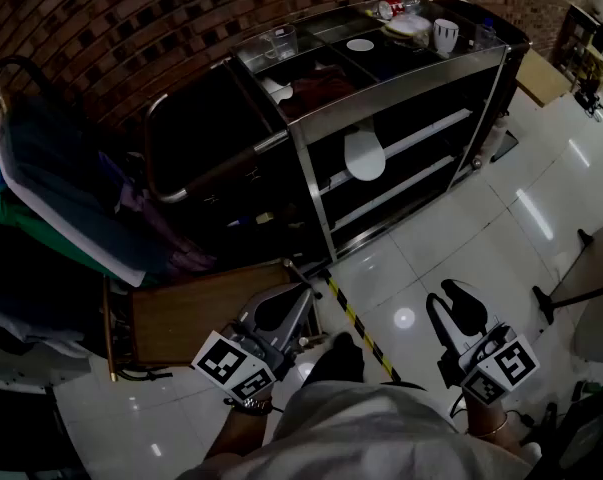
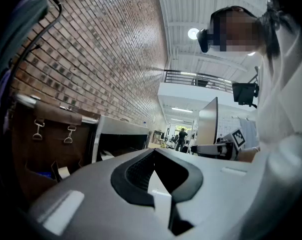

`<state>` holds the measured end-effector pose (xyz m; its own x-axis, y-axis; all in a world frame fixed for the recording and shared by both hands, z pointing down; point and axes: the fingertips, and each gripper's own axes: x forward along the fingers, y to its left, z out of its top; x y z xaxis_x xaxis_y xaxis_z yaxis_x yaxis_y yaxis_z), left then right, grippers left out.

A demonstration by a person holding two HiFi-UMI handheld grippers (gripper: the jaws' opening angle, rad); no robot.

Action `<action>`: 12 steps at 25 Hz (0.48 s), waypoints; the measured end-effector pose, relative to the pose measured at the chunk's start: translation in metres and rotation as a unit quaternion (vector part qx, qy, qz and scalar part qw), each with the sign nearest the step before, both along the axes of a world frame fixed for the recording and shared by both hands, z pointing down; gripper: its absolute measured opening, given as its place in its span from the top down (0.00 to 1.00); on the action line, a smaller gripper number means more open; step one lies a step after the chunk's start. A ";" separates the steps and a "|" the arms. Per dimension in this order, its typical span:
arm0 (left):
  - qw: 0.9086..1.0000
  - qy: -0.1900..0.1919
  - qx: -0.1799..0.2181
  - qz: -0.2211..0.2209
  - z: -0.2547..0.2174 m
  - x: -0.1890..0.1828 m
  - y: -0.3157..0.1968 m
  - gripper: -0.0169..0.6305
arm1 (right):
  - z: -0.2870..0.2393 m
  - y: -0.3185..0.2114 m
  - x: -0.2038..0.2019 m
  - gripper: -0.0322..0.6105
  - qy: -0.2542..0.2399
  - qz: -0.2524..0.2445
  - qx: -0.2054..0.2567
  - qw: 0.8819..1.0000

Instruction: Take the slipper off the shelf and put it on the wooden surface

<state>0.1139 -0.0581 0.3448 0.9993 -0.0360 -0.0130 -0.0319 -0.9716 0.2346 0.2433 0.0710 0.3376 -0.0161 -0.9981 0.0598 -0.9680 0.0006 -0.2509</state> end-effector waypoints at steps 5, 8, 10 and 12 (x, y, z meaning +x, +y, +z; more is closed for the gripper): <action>0.999 0.011 0.028 -0.022 -0.005 0.012 -0.074 0.97 | 0.007 -0.059 0.014 0.73 0.004 -0.010 0.000 1.000; 0.999 0.011 0.029 -0.020 -0.002 0.014 -0.087 0.97 | 0.019 -0.077 0.033 0.72 -0.008 -0.008 -0.021 1.000; 0.999 0.000 0.027 -0.019 0.009 0.018 -0.095 0.97 | 0.031 -0.094 0.050 0.72 -0.014 -0.008 -0.033 0.999; 0.999 -0.004 0.014 -0.030 0.019 0.023 -0.104 0.97 | 0.051 -0.114 0.070 0.71 -0.026 -0.010 -0.051 0.998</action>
<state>0.1368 -0.1619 0.3639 0.9954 -0.0958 -0.0071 -0.0923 -0.9741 0.2062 0.3135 -0.0427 0.3886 -0.0426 -0.9862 0.1601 -0.9536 -0.0077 -0.3011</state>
